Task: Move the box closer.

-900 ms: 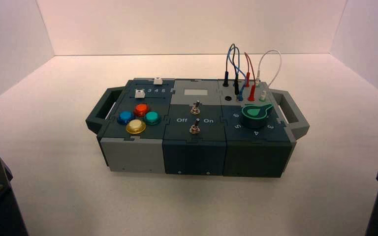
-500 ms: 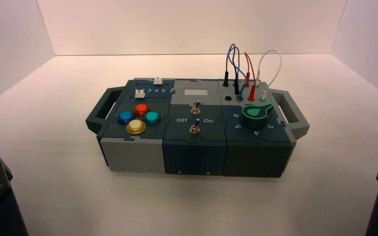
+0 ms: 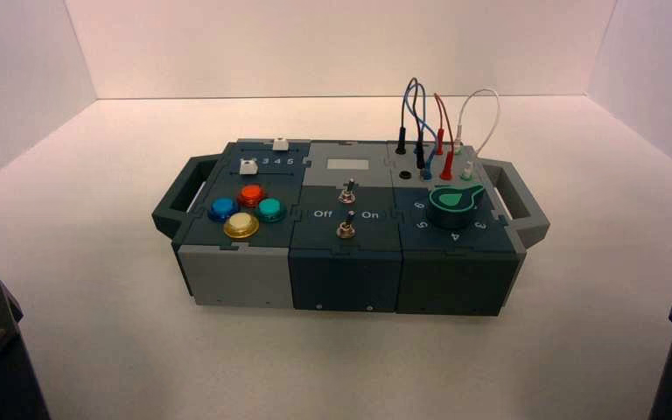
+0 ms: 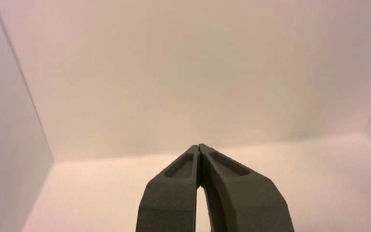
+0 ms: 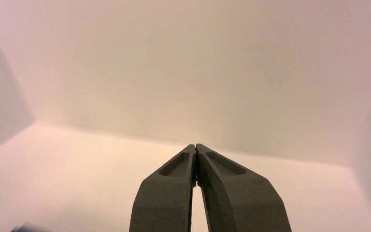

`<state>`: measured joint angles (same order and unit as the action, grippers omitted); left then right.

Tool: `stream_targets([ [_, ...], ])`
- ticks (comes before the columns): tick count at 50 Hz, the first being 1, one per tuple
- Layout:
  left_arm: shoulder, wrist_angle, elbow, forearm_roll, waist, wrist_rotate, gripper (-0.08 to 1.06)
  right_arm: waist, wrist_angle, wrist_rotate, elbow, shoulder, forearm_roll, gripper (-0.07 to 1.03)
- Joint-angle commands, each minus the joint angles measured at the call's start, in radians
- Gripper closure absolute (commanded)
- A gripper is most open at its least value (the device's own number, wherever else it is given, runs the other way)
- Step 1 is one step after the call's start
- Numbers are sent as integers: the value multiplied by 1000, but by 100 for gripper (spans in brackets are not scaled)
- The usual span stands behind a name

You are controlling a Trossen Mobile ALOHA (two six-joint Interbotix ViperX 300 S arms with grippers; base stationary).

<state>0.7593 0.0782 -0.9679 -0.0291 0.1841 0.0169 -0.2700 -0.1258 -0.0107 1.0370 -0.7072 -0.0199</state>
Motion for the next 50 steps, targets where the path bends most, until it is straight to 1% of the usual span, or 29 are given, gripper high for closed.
stream_targets([
  [1,-146,89,115,-2,17,2,101,-58,49,-5,-129,156,-14,99],
  [2,-189,106,138,-2,26,2,101,-66,58,-5,-144,184,-15,99],
  [5,-265,129,173,-3,44,-2,101,-91,75,-5,-184,259,-25,99],
  [8,-371,150,222,-2,80,-3,101,-104,89,-5,-222,336,-35,99],
  [16,-586,169,322,-2,156,-3,101,-109,101,-5,-267,449,-51,99],
  [24,-747,183,397,-2,206,-5,101,-110,138,-5,-296,549,-55,99],
  [29,-830,183,431,-2,221,-5,101,-112,153,-5,-310,611,-55,99],
  [34,-887,186,451,-2,232,-5,101,-120,163,-5,-319,676,-58,99],
  [37,-925,184,462,-3,244,-5,101,-126,183,-5,-334,742,-63,99],
  [41,-957,184,472,-3,258,-3,101,-127,199,-5,-353,801,-63,99],
  [50,-996,193,471,-5,284,-3,101,-132,212,-5,-373,859,-71,99],
])
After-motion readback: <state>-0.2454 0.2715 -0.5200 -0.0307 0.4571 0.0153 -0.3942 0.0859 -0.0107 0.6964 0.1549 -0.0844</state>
